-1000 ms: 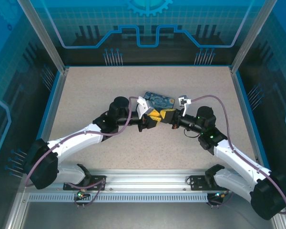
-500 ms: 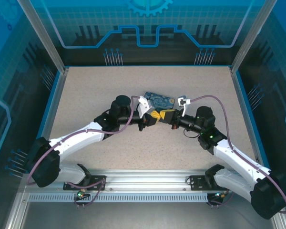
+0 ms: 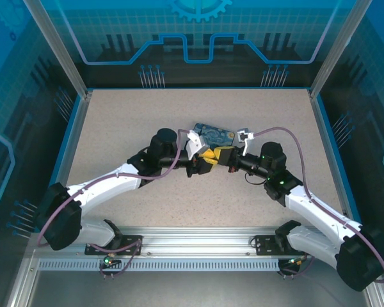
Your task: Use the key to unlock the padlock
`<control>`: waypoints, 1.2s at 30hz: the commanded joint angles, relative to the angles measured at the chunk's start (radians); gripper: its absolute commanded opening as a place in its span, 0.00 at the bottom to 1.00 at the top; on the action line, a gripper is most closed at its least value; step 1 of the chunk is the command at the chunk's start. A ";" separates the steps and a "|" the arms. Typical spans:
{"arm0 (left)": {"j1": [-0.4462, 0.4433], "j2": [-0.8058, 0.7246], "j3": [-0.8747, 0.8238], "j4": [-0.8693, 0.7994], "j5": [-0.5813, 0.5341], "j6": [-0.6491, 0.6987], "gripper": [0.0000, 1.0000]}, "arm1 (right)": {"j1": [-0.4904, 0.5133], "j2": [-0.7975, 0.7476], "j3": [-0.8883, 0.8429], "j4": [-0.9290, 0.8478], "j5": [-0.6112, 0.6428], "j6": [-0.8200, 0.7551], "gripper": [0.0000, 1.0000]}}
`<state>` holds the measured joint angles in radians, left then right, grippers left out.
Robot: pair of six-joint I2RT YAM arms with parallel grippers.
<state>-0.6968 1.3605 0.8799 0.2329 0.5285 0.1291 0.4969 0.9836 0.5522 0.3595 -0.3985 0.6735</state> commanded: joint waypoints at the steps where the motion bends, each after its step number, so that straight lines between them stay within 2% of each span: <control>1: -0.024 -0.003 0.000 0.041 0.035 0.003 0.45 | 0.033 -0.004 0.036 0.037 -0.053 0.005 0.00; 2: -0.028 0.001 0.001 0.043 0.028 0.003 0.49 | 0.034 -0.001 0.038 0.039 -0.056 0.007 0.00; 5: -0.035 0.019 0.005 0.050 0.003 0.004 0.54 | 0.037 0.003 0.040 0.042 -0.060 0.012 0.00; 9: -0.037 0.039 0.016 0.055 -0.020 0.001 0.54 | 0.042 0.000 0.041 0.044 -0.065 0.014 0.00; 17: -0.037 0.047 0.016 0.090 -0.078 -0.020 0.45 | 0.052 0.016 0.045 0.045 -0.075 0.016 0.00; 23: -0.038 0.052 0.010 0.090 -0.179 -0.036 0.33 | 0.060 0.020 0.048 0.053 -0.077 0.021 0.00; 36: -0.038 0.020 -0.063 0.106 -0.319 -0.014 0.55 | 0.060 -0.007 0.034 0.039 0.026 0.016 0.00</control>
<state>-0.7395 1.3895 0.8539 0.3073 0.2928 0.1047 0.5240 1.0031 0.5606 0.3630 -0.3267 0.6823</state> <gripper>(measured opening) 0.546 0.048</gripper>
